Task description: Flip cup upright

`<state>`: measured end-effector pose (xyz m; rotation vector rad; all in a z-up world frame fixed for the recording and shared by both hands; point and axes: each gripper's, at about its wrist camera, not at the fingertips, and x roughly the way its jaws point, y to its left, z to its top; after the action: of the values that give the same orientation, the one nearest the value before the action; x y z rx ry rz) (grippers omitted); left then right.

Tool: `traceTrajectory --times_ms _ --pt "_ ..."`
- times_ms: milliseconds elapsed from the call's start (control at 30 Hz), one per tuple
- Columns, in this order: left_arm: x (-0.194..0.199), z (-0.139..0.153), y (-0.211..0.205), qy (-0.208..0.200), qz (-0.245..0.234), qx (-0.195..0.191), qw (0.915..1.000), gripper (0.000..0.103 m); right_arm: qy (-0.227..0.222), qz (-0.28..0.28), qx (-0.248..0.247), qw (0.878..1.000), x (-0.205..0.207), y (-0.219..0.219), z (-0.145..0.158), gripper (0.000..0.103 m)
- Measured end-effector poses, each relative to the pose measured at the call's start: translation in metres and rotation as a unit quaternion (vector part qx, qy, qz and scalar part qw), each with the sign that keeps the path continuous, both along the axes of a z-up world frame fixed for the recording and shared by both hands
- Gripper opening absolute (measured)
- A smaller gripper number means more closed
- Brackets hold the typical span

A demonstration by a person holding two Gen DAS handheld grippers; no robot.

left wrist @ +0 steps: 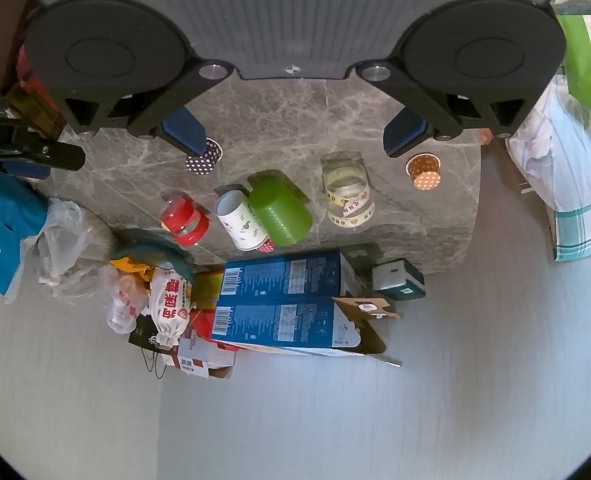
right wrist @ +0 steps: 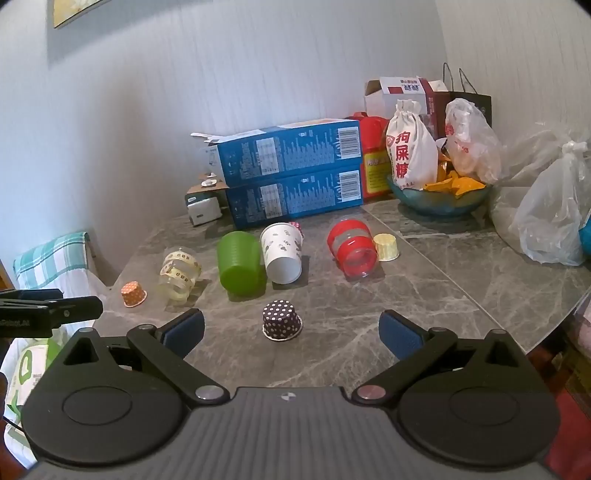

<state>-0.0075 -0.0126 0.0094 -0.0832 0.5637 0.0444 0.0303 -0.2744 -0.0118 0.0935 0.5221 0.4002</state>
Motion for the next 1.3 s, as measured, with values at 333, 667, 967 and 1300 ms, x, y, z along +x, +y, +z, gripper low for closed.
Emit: traceTrajectory --times_ms 333,667,967,1300 --pt "-0.0010 -0.0002 -0.0003 -0.001 -0.003 0.000 1.0000 0.103 -0.002 0.002 0.001 1.000 -0.0029 -0.0017 0.0028 0.102" --pt "-0.0016 -0.0001 -0.0012 -0.002 -0.004 0.000 1.0000 0.103 -0.003 0.004 -0.002 1.000 -0.0042 0.0003 0.0041 0.102" --pt "-0.0027 0.0000 -0.0027 -0.002 -0.005 0.001 1.0000 0.103 -0.004 0.004 -0.002 1.000 -0.0046 0.0007 0.0041 0.102" --pt "-0.0044 -0.0001 -0.0056 -0.001 -0.007 0.002 1.0000 0.103 -0.005 0.005 -0.003 1.000 -0.0045 0.0004 0.0041 0.102"
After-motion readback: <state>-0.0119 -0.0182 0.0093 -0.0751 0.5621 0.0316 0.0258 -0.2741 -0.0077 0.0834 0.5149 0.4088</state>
